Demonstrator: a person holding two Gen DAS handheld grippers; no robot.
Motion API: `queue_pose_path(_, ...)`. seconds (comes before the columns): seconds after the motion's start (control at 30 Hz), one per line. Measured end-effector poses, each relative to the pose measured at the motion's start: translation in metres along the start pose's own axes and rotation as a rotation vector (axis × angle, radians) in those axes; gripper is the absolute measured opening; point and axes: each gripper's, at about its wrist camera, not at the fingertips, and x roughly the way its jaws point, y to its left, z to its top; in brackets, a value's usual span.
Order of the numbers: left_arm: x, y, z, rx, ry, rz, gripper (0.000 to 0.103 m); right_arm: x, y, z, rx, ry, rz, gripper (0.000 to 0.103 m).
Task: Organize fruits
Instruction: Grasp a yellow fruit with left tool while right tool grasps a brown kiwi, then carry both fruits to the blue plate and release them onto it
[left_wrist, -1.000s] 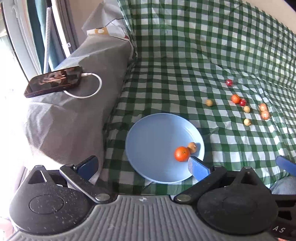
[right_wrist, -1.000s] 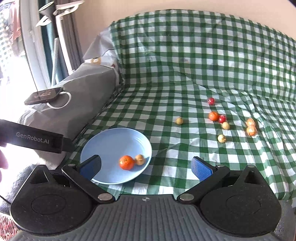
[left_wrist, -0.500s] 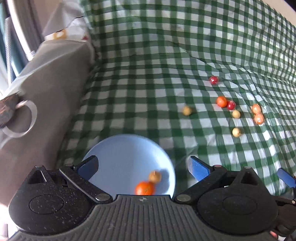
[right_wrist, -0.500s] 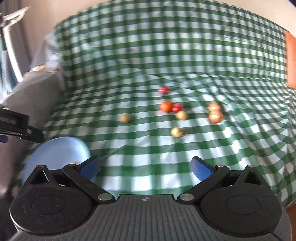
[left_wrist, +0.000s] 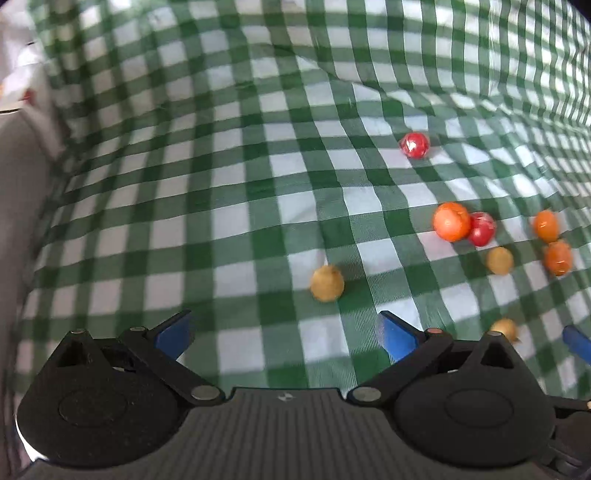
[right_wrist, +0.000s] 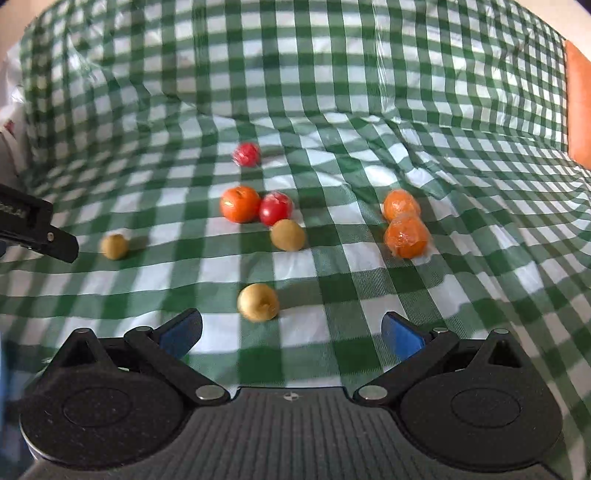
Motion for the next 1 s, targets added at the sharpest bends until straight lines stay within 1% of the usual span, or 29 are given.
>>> queue_pose_path(0.07, 0.02, -0.003, 0.006, 0.003, 0.021, -0.008, 0.103, 0.015, -0.001, 0.002, -0.018, -0.008, -0.012, 0.102)
queue_pose_path(0.13, 0.038, -0.006, 0.009, 0.009, 0.064, -0.026, 0.103, 0.028, 0.0, 0.001, -0.036, 0.001, -0.028, 0.102)
queue_pose_path(0.17, 0.048, -0.007, 0.01, 0.014, 0.093, -0.031, 0.103, 0.032, -0.003, -0.003, -0.023, -0.022, -0.014, 0.102)
queue_pose_path(0.23, 0.049, -0.005, 0.01, -0.003, 0.044, -0.04, 0.103, 0.031, -0.003, -0.008, -0.021, -0.055, -0.013, 0.102)
queue_pose_path(0.37, 0.051, -0.005, 0.013, 0.005, 0.051, -0.036, 0.103, 0.032, -0.003, -0.008, -0.019, -0.061, -0.013, 0.102)
queue_pose_path(0.4, 0.05, -0.005, 0.014, 0.01, 0.049, -0.034, 0.101, 0.031, -0.002, -0.007, -0.023, -0.056, -0.017, 0.102)
queue_pose_path(0.43, 0.048, -0.005, 0.014, 0.009, 0.044, -0.031, 0.09, 0.029, 0.0, -0.006, -0.025, -0.046, -0.018, 0.1)
queue_pose_path(0.47, 0.045, -0.006, 0.014, 0.006, 0.037, -0.042, 0.081, 0.025, 0.002, -0.006, -0.02, -0.041, -0.004, 0.096)
queue_pose_path(0.5, 0.041, -0.007, 0.015, 0.012, 0.026, -0.058, 0.055, 0.02, 0.004, -0.006, -0.021, -0.045, 0.013, 0.08)
queue_pose_path(0.53, 0.037, -0.009, 0.015, 0.025, 0.027, -0.076, 0.025, 0.016, 0.008, -0.006, -0.039, -0.053, 0.023, 0.056)
queue_pose_path(0.57, 0.036, -0.009, 0.017, 0.03, 0.033, -0.088, 0.026, 0.011, 0.013, -0.008, -0.064, -0.059, 0.035, 0.043)
queue_pose_path(0.6, 0.033, -0.009, 0.018, 0.024, 0.029, -0.1, 0.026, 0.009, 0.017, -0.008, -0.082, -0.06, 0.044, 0.026)
queue_pose_path(0.67, 0.023, -0.01, 0.016, 0.021, 0.015, -0.114, 0.026, 0.007, 0.017, -0.007, -0.077, -0.051, 0.038, 0.026)
queue_pose_path(0.77, -0.006, -0.007, 0.013, 0.015, -0.039, -0.15, 0.026, -0.004, 0.009, 0.003, -0.038, -0.037, 0.014, 0.026)
queue_pose_path(0.87, -0.044, -0.002, 0.007, 0.028, -0.092, -0.183, 0.026, -0.028, 0.001, 0.01, -0.02, -0.064, 0.013, 0.026)
queue_pose_path(1.0, -0.103, 0.005, -0.011, 0.033, -0.155, -0.211, 0.026, -0.076, -0.005, 0.013, -0.028, -0.104, 0.028, 0.026)
